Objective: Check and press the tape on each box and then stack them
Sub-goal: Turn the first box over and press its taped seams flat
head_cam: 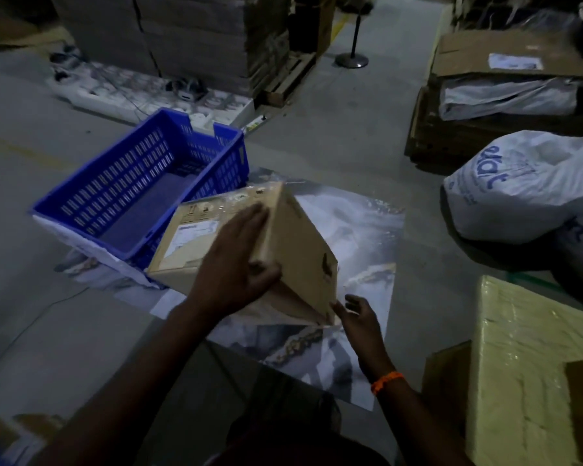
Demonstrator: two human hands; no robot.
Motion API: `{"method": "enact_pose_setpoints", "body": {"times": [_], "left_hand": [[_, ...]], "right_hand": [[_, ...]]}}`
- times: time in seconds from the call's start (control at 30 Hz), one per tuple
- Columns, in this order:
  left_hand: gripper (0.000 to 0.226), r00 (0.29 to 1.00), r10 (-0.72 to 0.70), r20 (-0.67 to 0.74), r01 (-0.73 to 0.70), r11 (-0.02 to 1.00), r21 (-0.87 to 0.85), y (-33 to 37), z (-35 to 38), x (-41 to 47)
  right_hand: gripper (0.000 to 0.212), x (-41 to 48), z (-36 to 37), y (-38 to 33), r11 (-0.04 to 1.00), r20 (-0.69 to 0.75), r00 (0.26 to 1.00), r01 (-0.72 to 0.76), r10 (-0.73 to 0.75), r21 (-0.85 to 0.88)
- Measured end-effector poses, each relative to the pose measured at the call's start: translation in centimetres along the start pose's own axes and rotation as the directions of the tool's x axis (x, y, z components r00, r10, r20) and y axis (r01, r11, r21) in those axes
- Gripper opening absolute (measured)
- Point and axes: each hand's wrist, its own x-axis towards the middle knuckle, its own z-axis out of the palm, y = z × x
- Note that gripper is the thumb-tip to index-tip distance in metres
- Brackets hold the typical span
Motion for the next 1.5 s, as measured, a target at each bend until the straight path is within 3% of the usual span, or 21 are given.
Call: {"method": "enact_pose_setpoints", "body": {"times": [0.07,0.13,0.27,0.33,0.47,0.6,0.8,1.07,1.33,1.5], "left_hand": [[0.083,0.989,-0.129,-0.066,0.123,0.989,-0.087,-2.6,-2.2,-1.0],[0.082,0.956,-0.270,-0.112,0.248,0.952,-0.179,-4.6,-4.4,-2.0],[0.078,0.920,-0.379,-0.102,0.323,0.879,-0.350,-6.0,-6.1,-3.3],[0.079,0.919,-0.382,-0.096,0.322,0.870,-0.373,-5.5,-5.9,-3.6],[0.078,0.903,-0.425,-0.066,0.338,0.796,-0.502,-3.7,-4.6,-4.0],[0.077,0.894,-0.447,0.032,0.372,0.700,-0.609,-3.1,-0.6,-5.4],[0.079,0.823,-0.542,0.170,0.515,0.586,-0.626,-3.7,4.1,-7.5],[0.079,0.803,-0.577,0.150,0.546,0.611,-0.573,-3.7,4.8,-6.1],[0.061,0.742,-0.663,0.099,0.582,0.564,-0.587,-3.2,6.6,-4.3],[0.053,0.721,-0.679,0.137,0.612,0.532,-0.585,-4.1,6.5,-2.0]], "right_hand": [[0.061,0.6,1.6,0.3,0.993,0.075,0.991,-0.115,0.114,0.007],[0.063,0.9,3.2,0.0,0.976,0.166,0.973,-0.181,0.160,0.117],[0.033,0.7,5.2,-2.3,0.968,0.259,0.961,0.027,-0.093,0.249],[0.029,0.5,5.1,-3.3,0.956,0.233,0.965,0.051,-0.122,0.290],[0.044,0.5,1.2,-4.5,0.931,0.091,0.977,0.151,-0.191,0.332],[0.037,0.1,-4.1,-5.7,0.934,-0.024,0.961,0.275,-0.277,0.228],[0.039,0.3,-7.0,-4.4,0.954,-0.046,0.955,0.296,-0.294,0.039],[0.041,0.3,-6.3,-3.3,0.945,-0.157,0.944,0.309,-0.291,0.110],[0.034,0.9,-7.9,-4.3,0.960,-0.057,0.963,0.267,-0.263,0.087],[0.038,3.2,-8.2,-6.1,0.972,0.026,0.972,0.234,-0.234,0.016]]}}
